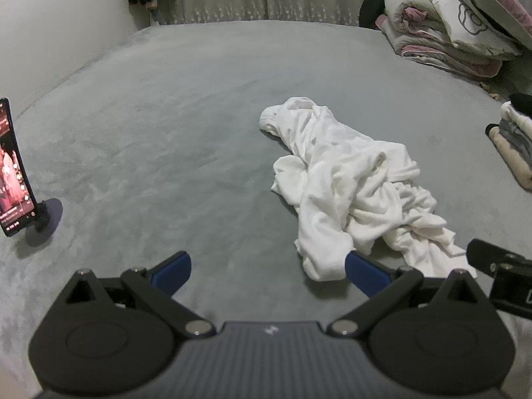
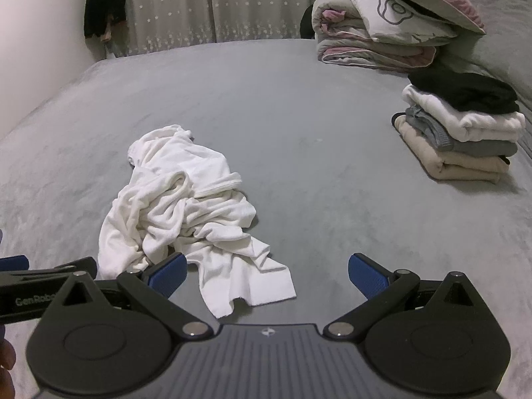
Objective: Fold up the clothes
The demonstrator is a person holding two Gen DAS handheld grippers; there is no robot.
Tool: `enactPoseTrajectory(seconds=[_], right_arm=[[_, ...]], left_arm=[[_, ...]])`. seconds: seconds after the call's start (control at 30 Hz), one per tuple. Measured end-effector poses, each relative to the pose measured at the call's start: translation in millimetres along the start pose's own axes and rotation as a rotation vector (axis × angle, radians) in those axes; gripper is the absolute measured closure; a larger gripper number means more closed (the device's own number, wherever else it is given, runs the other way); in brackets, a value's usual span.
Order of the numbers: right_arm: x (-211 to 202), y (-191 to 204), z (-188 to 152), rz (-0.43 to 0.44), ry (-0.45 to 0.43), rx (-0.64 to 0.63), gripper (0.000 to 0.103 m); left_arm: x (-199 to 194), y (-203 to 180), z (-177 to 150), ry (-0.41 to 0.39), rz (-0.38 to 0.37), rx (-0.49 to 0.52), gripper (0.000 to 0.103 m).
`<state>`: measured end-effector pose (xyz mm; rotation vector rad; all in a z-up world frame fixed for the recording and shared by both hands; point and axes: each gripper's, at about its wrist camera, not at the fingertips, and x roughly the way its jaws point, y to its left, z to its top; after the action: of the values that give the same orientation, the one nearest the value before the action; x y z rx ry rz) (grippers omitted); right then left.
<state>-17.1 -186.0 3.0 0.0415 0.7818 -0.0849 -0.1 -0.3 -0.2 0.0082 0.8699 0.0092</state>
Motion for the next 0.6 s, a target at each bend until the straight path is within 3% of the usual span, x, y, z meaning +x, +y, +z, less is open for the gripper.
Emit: enactPoseTrajectory(seconds=[0.6], right_arm=[[4.0,1.0,-1.8,-0.014,0.013,-0.013,0.000]], left_arm=[[5.8,-2.6,-2.9,0.026,0.011,0.022,0.000]])
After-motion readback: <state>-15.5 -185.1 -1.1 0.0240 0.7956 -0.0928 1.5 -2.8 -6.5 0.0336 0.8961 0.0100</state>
